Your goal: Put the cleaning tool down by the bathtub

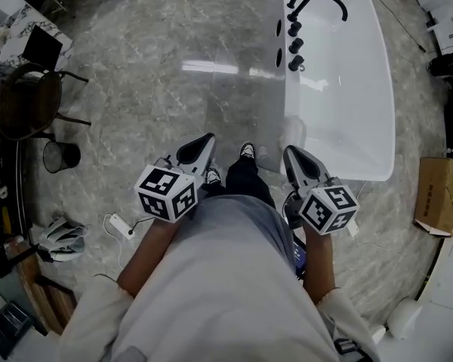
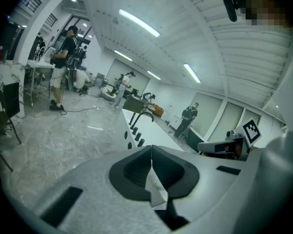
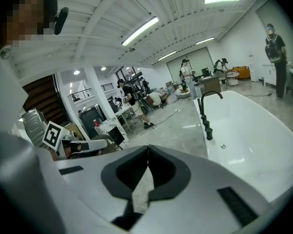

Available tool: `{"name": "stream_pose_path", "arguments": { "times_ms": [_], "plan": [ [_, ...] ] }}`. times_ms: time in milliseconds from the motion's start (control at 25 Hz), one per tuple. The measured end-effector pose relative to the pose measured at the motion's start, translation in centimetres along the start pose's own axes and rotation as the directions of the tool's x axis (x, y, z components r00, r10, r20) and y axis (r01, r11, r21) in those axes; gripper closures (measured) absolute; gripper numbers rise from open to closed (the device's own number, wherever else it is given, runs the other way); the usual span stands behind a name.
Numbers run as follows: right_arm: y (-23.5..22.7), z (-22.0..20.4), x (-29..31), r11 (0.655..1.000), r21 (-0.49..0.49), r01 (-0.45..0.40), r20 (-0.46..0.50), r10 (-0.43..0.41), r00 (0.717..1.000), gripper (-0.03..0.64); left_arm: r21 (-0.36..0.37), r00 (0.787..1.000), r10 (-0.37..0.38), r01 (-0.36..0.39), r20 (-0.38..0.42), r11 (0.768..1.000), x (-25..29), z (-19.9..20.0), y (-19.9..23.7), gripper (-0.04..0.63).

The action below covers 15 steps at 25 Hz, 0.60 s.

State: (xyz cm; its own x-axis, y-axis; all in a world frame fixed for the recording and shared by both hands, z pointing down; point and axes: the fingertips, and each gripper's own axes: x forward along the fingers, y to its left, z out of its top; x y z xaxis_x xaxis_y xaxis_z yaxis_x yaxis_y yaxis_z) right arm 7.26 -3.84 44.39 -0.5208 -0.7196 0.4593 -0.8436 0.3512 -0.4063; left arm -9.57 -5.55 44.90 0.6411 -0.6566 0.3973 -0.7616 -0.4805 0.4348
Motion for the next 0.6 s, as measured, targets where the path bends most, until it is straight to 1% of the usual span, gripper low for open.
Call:
{"name": "stream_pose_path", "arguments": {
  "times_ms": [160,320,600],
  "plan": [
    [0.0,-0.1,-0.1,1.0,0.005,0.008,-0.016,-0.008,1.0,0.604,-0.02,0.999,0.029,-0.03,-0.013,0.999,-0.2,-0.2,0.6,0.588],
    [-0.4,-0.4,-0.1,1.0,0.024,0.013,-0.018,-0.012,1.0,0.604,-0.02,0.998,0.057,-0.058,-0.03,0.998,-0.2,-0.7,1.0,0.588],
    [-1.3,-1.3,-0.3,0.999,0.027,0.042,-0.052,-0.04,0.998,0.604,-0.025,0.998,0.044,-0.045,-0.044,0.999,0.1,-1.4,0.5,0.586]
  ]
}}
